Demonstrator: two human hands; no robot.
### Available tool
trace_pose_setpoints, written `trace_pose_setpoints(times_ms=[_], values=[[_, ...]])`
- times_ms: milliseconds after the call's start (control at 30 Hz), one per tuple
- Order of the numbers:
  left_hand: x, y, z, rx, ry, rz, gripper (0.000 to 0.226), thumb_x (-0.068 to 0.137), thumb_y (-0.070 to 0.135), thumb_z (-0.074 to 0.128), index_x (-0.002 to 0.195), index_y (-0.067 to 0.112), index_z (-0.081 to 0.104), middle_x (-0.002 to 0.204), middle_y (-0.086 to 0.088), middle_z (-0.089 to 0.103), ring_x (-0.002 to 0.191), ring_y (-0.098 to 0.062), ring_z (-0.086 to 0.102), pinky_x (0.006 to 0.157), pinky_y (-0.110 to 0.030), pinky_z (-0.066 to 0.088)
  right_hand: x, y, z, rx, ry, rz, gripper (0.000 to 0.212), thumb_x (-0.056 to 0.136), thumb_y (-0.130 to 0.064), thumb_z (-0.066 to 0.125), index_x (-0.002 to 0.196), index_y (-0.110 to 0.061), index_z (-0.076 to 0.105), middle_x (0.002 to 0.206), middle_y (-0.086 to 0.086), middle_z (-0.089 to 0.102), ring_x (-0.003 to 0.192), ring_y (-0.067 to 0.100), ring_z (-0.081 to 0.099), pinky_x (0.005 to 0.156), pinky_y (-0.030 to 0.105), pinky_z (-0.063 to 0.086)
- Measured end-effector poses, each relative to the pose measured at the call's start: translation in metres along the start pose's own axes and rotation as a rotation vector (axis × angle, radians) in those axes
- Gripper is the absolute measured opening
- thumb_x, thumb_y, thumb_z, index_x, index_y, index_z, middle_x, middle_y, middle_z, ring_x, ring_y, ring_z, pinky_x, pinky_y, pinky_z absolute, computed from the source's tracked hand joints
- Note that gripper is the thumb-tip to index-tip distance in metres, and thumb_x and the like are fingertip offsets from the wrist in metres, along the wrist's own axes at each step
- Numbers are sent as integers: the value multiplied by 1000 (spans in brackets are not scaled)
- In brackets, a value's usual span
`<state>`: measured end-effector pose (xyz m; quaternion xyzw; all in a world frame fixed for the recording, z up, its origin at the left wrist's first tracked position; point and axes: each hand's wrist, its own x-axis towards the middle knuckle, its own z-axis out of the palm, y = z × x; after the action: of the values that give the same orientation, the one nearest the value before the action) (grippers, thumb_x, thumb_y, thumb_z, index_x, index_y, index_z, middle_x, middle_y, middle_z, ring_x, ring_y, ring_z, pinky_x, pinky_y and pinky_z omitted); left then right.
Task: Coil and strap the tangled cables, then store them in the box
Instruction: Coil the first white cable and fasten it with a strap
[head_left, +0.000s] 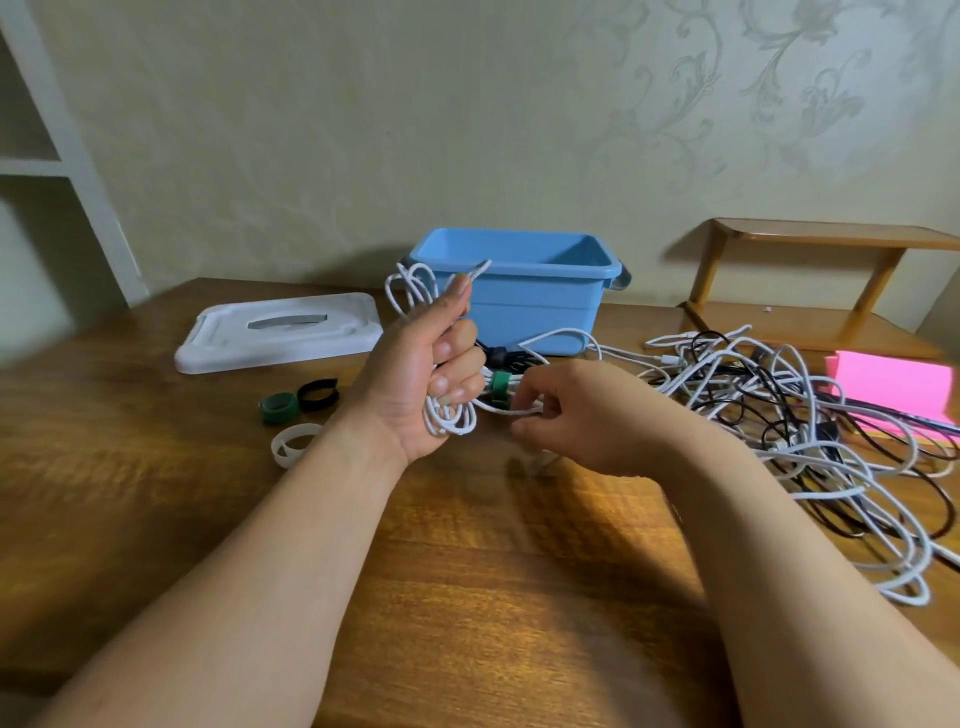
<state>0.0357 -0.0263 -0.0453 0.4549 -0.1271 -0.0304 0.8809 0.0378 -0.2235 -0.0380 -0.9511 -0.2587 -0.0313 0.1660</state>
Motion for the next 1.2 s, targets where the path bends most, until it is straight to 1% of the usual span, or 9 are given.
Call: trace_pose_setpoints(times_ms=[233, 467, 633, 733, 833, 967, 1067, 1133, 1200], values=[[4, 10, -8, -93, 74, 54, 24, 107, 27, 56, 84, 20, 55, 53, 7, 33, 36, -4, 29, 37, -19, 30, -1, 11, -7, -219, 237, 122, 20, 97, -42, 62, 113, -42, 73, 110, -5, 55, 113, 22, 51, 101, 49, 41], [-1, -12, 14, 492, 121, 1, 14, 110, 33, 57, 104, 21, 61, 99, 1, 65, 72, -11, 54, 47, -18, 37, 1, 10, -9, -62, 507, 71, 13, 95, -46, 70, 104, -37, 73, 100, -14, 74, 104, 18, 65, 99, 42, 36], [-3, -22, 20, 770, 19, 8, 15, 111, 40, 56, 108, 33, 69, 77, 18, 67, 78, -3, 61, 73, -28, 45, 0, -4, -8, 60, 493, 9, 30, 88, -34, 77, 114, -24, 64, 104, -6, 76, 101, 25, 69, 95, 50, 52], [-3, -21, 20, 840, -23, 65, 19, 111, 37, 57, 122, 32, 71, 94, 13, 77, 89, -7, 72, 87, -31, 54, 0, -4, -8, 108, 446, -34, 33, 80, -26, 75, 108, -23, 60, 99, -7, 73, 92, 25, 67, 85, 50, 54], [-6, -20, 19, 897, -24, 90, 18, 110, 42, 56, 113, 33, 71, 85, 13, 75, 82, -6, 71, 79, -27, 53, -2, -1, -12, 240, 388, -44, 36, 83, -24, 79, 114, -27, 62, 107, -15, 67, 95, 11, 63, 74, 34, 55], [-8, -20, 22, 944, -13, 110, 21, 109, 46, 54, 99, 35, 68, 72, 21, 71, 71, 5, 67, 63, -10, 47, -2, 7, -13, 352, 359, -93, 50, 85, -27, 81, 131, -35, 62, 134, -15, 53, 120, -4, 53, 93, 4, 40], [-8, -21, 25, 843, -4, 126, 19, 109, 41, 57, 105, 30, 71, 82, 12, 76, 81, -3, 73, 77, -22, 57, 1, 13, -11, 412, 364, -42, 72, 87, -31, 77, 153, -34, 47, 154, -14, 41, 134, -6, 43, 95, -6, 28], [-7, -20, 24, 764, 26, 140, 20, 111, 36, 56, 103, 24, 70, 81, 3, 76, 75, -16, 74, 79, -40, 62, 3, 15, -11, 538, 348, -41, 84, 88, -32, 76, 161, -35, 35, 162, -14, 36, 146, -2, 36, 110, 7, 29], [-4, -17, 21, 657, 104, 164, 17, 113, 28, 53, 102, 19, 64, 76, -2, 75, 60, -19, 68, 70, -43, 61, 5, 19, -12, 726, 380, -45, 83, 89, -29, 73, 163, -32, 34, 163, -10, 42, 149, 4, 41, 122, 34, 39]])
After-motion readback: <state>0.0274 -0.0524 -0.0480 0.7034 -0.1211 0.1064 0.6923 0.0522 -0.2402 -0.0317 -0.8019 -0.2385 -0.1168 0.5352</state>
